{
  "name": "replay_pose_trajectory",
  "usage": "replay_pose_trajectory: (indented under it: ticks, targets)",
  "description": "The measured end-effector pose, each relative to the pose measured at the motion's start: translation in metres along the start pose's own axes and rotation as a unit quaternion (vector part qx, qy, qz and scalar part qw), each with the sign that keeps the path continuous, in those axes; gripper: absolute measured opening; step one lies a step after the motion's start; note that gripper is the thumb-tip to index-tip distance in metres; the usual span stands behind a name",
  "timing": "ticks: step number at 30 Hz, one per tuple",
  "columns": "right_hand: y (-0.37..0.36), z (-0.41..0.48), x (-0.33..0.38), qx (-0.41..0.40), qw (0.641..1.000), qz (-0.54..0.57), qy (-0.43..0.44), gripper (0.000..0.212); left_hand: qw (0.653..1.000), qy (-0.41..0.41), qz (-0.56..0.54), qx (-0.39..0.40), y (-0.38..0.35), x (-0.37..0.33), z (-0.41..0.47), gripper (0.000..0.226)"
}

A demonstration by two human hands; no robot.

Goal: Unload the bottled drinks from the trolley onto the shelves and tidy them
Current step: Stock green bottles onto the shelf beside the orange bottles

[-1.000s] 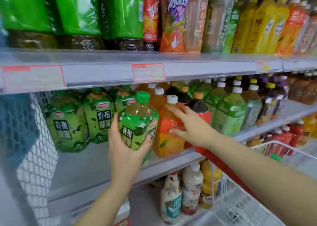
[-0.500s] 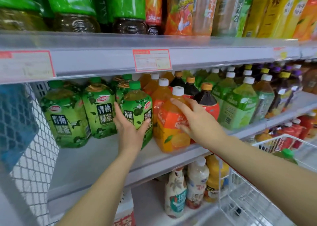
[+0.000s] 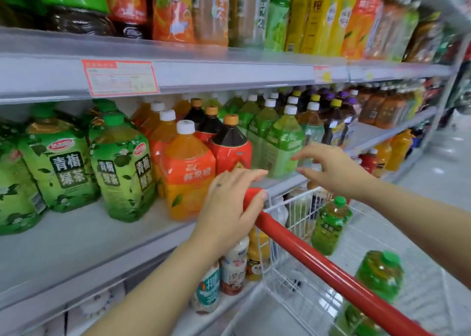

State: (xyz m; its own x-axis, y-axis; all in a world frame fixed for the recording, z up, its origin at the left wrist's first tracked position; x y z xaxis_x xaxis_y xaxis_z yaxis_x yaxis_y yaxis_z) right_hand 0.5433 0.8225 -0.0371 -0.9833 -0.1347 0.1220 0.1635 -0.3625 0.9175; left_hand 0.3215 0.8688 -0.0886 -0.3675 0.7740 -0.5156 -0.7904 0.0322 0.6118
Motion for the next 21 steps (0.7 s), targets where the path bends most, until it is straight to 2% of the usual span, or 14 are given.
replay_pose_trajectory:
  ticks: [2,3,7,15,17,21]
  targets:
    - [-0.002,-0.026,-0.043,0.039,0.997,-0.009,-0.072,0.031,0.997,0.030,0.018,0.068,-0.024,-0.009,0.010,0.041]
    - [-0.005,-0.038,-0.062,0.054,0.993,-0.013,-0.101,0.032,0.996,0.031,0.050,0.072,-0.033,-0.010,0.013,0.045]
    - [-0.026,-0.065,-0.109,0.109,0.979,-0.046,-0.165,0.044,0.992,0.015,0.118,0.032,-0.043,-0.009,0.013,0.058]
    - [-0.104,-0.061,-0.161,0.237,0.941,-0.012,-0.242,0.076,0.993,0.003,0.116,0.017,-0.049,-0.008,0.011,0.056]
    - [-0.110,-0.056,-0.167,0.237,0.941,-0.046,-0.236,0.072,0.993,0.006,0.116,0.022,-0.050,-0.008,0.012,0.057]
    - [-0.120,-0.052,-0.159,0.220,0.957,-0.078,-0.171,0.042,0.993,0.015,0.113,0.023,-0.052,-0.011,0.013,0.058]
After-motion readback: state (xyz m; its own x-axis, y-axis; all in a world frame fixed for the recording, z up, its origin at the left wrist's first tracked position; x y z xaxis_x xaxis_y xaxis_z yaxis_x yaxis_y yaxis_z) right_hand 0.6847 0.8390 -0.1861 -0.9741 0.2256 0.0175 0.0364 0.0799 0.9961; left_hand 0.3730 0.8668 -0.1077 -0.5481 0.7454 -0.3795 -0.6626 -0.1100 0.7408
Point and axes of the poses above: each hand's wrist, its own z-axis towards the middle knuckle, its own y-axis out of the back of the hand, x = y × z, the point moved 1 cm from there along z, towards the middle knuckle, and after that the axes turned 7 degrees about y, right-handed, at the moved point
